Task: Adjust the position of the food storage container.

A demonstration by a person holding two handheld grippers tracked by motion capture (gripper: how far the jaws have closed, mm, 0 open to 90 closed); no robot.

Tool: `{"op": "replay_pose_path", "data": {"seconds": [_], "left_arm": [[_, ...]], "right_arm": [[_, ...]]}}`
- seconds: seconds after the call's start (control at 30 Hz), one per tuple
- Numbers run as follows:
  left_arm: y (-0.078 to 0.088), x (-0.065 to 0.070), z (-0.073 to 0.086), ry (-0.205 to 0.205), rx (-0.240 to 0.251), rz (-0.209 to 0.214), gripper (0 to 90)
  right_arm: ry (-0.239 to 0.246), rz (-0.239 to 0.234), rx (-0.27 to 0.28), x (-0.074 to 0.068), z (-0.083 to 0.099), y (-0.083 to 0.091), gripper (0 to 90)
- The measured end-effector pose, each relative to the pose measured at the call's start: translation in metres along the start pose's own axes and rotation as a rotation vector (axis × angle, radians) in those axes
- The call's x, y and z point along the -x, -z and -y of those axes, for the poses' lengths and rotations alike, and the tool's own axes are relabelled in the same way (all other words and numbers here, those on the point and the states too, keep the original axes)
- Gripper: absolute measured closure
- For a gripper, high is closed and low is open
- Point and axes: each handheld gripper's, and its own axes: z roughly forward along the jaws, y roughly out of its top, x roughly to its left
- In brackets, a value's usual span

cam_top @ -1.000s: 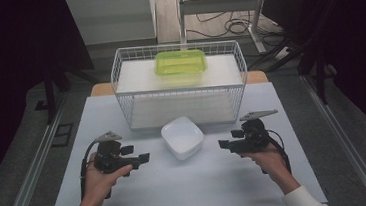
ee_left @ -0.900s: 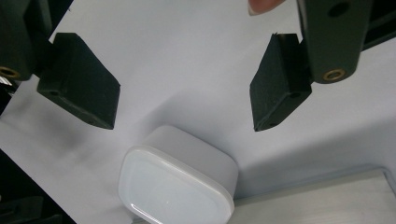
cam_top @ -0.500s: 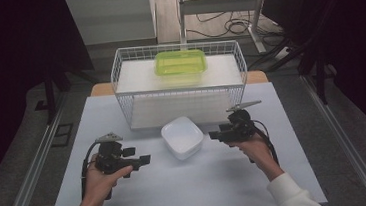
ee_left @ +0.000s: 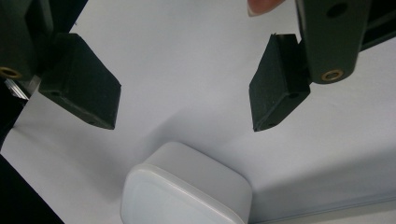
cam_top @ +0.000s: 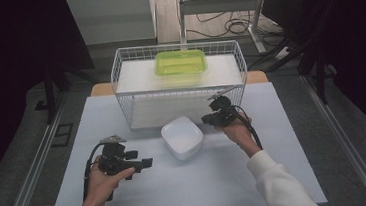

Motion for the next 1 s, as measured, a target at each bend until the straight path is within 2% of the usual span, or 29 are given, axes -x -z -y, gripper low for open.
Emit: {"op": "replay_pose_path", "data": {"seconds": [0.03,0.23,0.33,0.53,0.67,0.83,0.87,1.0], "left_arm": [[-0.001,0.000,0.000,0.003,-0.001,0.002,24.3],[-0.003,-0.002,0.001,0.004,-0.015,0.007,24.3],[-0.002,-0.003,0.001,0.005,-0.010,0.007,24.4],[-0.001,-0.005,0.002,0.012,-0.013,0.006,25.0],[-0.001,-0.007,0.003,0.015,-0.016,0.007,25.1],[-0.002,-0.010,0.003,0.022,-0.018,0.006,25.4],[-0.002,-0.010,0.003,0.023,-0.019,0.006,25.4],[-0.001,-0.012,0.004,0.029,-0.014,0.005,25.4]], "right_arm": [[0.012,0.008,-0.006,-0.001,-0.002,-0.004,88.4],[0.081,0.044,-0.026,-0.007,-0.009,-0.021,88.9],[0.090,0.043,-0.037,-0.009,-0.012,-0.030,89.0],[0.135,0.075,-0.044,-0.011,-0.016,-0.047,89.0],[0.205,0.089,-0.067,-0.017,-0.016,-0.057,89.0],[0.247,0.068,-0.067,-0.022,-0.019,-0.060,89.1],[0.274,0.048,-0.067,-0.028,-0.020,-0.062,89.1],[0.296,0.018,-0.068,-0.039,-0.021,-0.064,89.1]]}}
